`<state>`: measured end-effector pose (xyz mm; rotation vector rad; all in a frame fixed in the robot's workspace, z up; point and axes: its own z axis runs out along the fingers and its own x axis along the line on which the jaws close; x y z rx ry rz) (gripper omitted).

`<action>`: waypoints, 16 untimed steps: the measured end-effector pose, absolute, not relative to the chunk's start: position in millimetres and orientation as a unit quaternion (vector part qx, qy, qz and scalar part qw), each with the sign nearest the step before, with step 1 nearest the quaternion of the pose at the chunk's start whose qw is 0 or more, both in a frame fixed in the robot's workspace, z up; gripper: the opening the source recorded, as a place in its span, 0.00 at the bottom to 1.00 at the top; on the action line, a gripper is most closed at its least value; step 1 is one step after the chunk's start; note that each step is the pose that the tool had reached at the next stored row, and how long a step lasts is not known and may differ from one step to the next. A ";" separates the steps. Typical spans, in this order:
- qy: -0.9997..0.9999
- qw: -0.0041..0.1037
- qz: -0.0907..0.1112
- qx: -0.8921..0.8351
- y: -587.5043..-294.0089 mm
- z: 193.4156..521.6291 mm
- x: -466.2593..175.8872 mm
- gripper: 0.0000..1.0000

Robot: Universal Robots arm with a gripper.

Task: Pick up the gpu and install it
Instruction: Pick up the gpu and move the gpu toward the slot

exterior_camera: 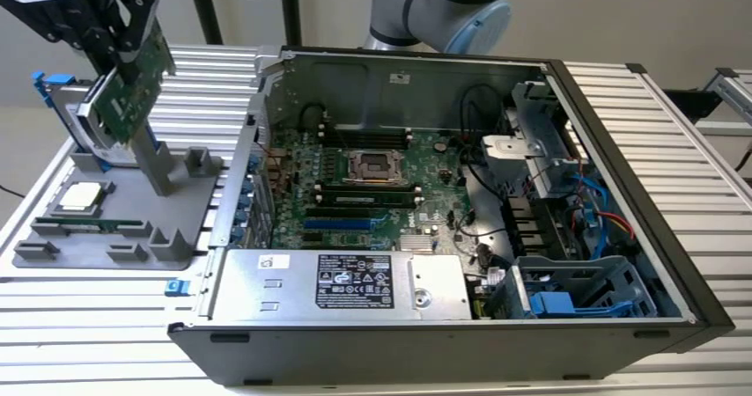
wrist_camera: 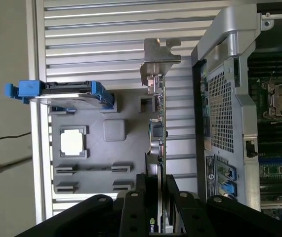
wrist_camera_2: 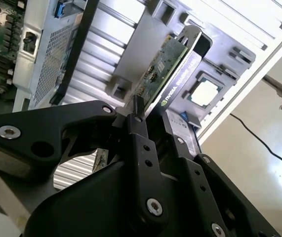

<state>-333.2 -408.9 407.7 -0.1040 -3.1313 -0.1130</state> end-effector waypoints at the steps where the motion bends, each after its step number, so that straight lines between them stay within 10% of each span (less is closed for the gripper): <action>1: -0.999 0.003 -0.036 -0.033 -408.9 408.5 -333.2 0.00; 16: -0.999 0.003 -0.036 -0.033 -408.9 412.7 -332.1 0.00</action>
